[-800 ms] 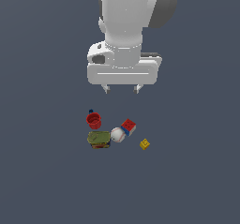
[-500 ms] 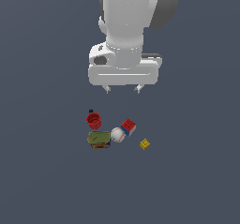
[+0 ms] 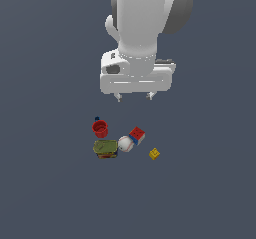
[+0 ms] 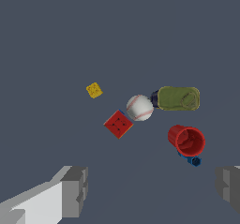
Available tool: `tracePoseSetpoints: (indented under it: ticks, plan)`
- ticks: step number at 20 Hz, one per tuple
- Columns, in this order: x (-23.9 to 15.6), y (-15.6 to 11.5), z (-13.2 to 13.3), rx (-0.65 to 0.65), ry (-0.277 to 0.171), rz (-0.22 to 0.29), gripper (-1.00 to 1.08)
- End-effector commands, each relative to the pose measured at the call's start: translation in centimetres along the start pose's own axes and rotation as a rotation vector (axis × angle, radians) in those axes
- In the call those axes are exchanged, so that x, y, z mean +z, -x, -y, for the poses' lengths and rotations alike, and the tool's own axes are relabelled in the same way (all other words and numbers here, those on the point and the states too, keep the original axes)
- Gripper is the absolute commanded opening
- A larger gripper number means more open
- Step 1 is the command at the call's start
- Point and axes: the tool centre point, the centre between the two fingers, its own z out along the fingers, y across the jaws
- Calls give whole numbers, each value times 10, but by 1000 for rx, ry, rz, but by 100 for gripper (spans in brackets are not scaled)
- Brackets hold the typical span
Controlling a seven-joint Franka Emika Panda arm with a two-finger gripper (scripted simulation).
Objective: Pick up a designated object from a clutter of objects.
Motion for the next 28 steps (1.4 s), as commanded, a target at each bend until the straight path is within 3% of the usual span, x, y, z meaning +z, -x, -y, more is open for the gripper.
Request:
tracePoseSetpoints:
  ticks: [1,12,28]
  plan:
    - [1,0,-1,0,0,0,100]
    - [41,-2,-30,-46,-8,1,100]
    - [168,28,-126,-183,-10,5,100]
